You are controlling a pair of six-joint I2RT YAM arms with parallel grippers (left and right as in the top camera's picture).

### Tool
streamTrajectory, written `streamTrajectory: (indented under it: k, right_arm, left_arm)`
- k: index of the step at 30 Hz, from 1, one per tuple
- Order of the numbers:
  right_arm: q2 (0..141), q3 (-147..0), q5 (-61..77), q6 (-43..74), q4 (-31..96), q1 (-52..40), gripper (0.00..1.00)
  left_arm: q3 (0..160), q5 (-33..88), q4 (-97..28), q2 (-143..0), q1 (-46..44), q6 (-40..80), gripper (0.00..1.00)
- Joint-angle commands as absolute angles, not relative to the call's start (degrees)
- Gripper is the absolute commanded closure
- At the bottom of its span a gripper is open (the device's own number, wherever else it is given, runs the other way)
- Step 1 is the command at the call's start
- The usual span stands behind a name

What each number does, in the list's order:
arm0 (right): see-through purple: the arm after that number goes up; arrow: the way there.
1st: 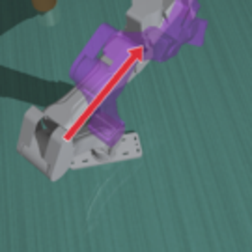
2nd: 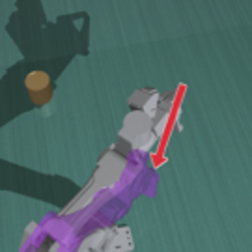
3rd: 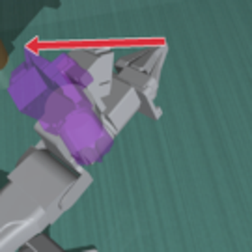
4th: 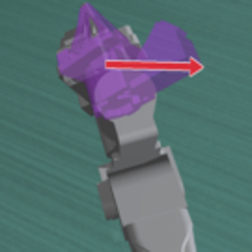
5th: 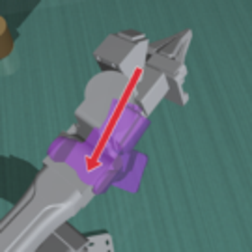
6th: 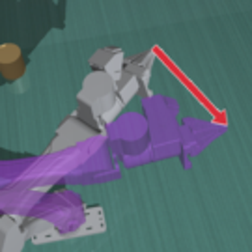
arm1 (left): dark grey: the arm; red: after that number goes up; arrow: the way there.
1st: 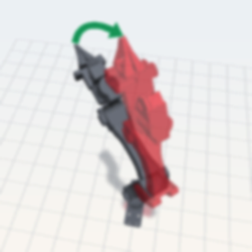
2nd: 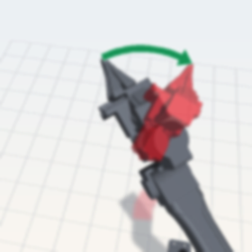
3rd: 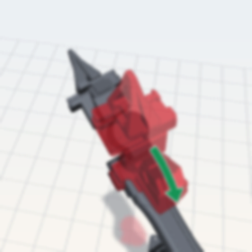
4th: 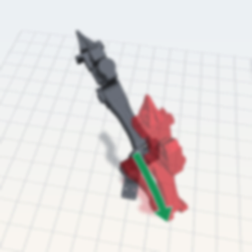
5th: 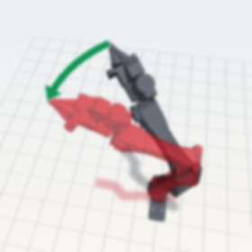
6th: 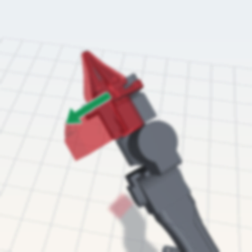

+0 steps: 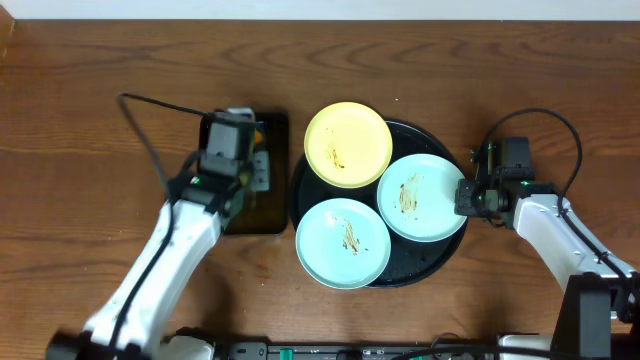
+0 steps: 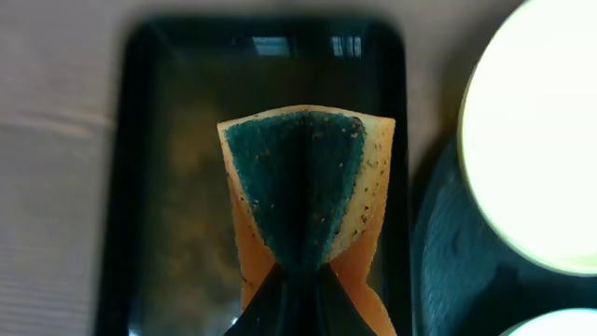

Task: Clean dirty plates on tray and stack at the side

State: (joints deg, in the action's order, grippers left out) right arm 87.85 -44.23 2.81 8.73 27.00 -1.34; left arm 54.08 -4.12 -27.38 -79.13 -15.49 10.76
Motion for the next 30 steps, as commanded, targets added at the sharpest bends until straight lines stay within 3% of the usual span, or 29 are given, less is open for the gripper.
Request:
streamTrajectory:
  k: [1, 16, 30]
  right_arm:
    - [88.73, -44.16, 2.0, 8.97, 27.46, -1.45, 0.99]
    - [88.73, -44.16, 2.0, 8.97, 27.83, -1.45, 0.99]
    - [88.73, -44.16, 4.16, 8.95, 27.9, -1.5, 0.99]
  left_arm:
    - [54.24, 2.28, -28.05, -84.01, -15.51, 11.51, 0.93]
    - [62.85, 14.2, -34.44, -86.37, -17.02, 11.44, 0.93]
    - [65.89, 14.39, -20.1, -89.14, -34.13, 13.23, 0.93]
